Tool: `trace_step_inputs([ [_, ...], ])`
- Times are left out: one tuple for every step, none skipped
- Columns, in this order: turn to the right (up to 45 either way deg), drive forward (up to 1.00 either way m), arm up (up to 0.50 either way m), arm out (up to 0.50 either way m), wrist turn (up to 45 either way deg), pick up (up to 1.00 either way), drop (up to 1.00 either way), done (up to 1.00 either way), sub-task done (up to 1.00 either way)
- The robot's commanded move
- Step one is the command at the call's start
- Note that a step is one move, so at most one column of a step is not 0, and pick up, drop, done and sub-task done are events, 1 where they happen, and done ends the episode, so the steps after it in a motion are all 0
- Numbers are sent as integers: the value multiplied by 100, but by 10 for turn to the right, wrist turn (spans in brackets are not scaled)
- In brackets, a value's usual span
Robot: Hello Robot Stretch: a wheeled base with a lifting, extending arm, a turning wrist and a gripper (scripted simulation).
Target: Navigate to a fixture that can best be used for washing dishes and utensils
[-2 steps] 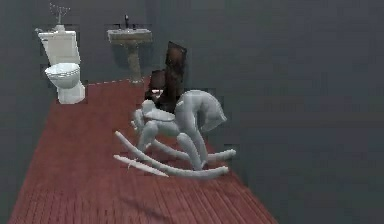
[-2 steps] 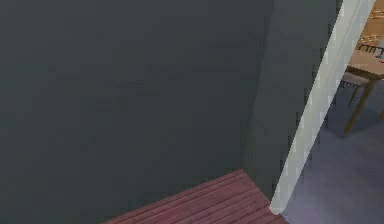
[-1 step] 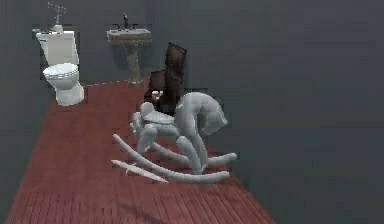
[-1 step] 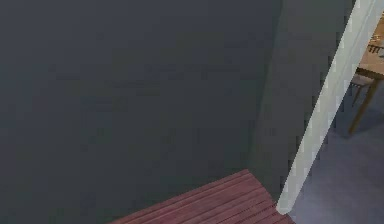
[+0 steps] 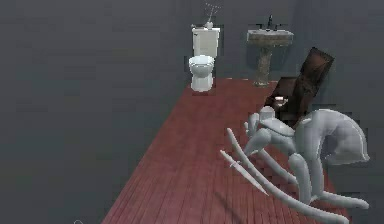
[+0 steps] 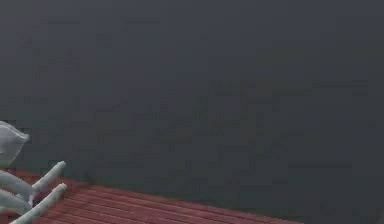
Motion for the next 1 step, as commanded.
trace_step_inputs([
  [0,70,0,0,0,0,0,0,0],
])
